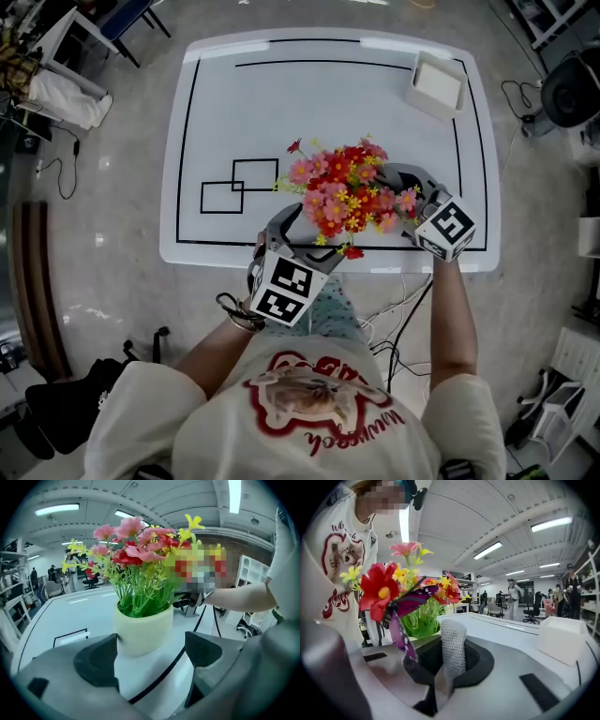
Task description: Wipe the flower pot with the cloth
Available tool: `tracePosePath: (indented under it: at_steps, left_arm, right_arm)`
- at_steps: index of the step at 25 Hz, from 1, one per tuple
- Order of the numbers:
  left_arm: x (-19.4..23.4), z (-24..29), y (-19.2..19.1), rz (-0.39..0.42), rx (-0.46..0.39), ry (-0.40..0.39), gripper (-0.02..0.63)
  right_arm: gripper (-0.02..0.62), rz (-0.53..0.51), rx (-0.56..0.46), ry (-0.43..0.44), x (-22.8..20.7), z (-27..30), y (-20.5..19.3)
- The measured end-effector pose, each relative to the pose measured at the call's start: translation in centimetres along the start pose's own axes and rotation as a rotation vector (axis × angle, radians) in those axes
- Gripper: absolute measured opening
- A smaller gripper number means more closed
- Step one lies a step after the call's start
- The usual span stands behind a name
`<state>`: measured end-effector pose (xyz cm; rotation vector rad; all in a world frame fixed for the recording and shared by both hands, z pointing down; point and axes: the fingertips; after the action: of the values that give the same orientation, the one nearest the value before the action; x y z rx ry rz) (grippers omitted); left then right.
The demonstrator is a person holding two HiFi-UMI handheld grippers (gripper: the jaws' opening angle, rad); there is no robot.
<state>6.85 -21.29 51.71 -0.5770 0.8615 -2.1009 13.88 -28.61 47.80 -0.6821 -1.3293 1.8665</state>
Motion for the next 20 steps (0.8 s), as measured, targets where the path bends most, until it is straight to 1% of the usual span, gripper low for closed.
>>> tracePosePath:
  at_steps: [3,5,6,8,10,12,16,18,19,20]
  left_arm:
    - [0.7,0.5,0.5,-0.008,-0.002,0.009,0.462]
    - [1.6,0.9,0.8,0.004,0.004,0.009,0.46]
    - [1.9,0.9,1.0,0.016,0.013,0.002,0.458]
    - [2.2,0.9,1.4,0.055,0.035,-0.032,0.459]
    - [2.2,0.9,1.5,0.109,0.043,-0.09,0.458]
    - [2.3,0.8,1.4,0.168,0.049,-0.153,0.458]
    - [2.2,0.9,1.3,0.292,0.077,-0.247,0.459]
    - [2.4,0.5,0.8,0.33,0.086,-0.252,0.459]
    - [2.7,0.1,0.6,0.324,0.087,-0.232,0.459]
    - [3.1,-0.3,0.4,0.302,0.081,-0.2,0.459]
  right_arm:
    - [0.025,0.016,0.006,0.086,0.6,-0.6,-0.3]
    - [0.023,0.045,0.008,0.145,1.4,-1.0,-0.5]
    - [0.024,0.056,0.009,0.155,1.8,-1.2,-0.7]
    - [0.021,0.063,0.011,0.131,2.2,-1.6,-0.8]
    - [0.021,0.071,0.013,0.107,2.5,-2.0,-1.0]
    - [0.021,0.08,0.012,0.104,3.1,-2.2,-1.1]
    - [0.021,0.057,0.027,0.082,4.2,-2.7,-1.2]
    - [0.021,0.059,0.025,0.071,5.1,-2.7,-1.2]
    - [0.021,0.059,0.021,0.062,5.7,-2.6,-1.2]
    - [0.021,0.059,0.014,0.049,6.2,-2.6,-1.0]
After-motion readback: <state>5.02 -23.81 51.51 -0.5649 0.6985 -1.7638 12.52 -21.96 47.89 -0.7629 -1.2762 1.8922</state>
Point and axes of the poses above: the fingertips, and each gripper's own axes: z forward along the fingers, x to its left, y out of its top, and after that the axes turned 4 degrees about x, right-handed
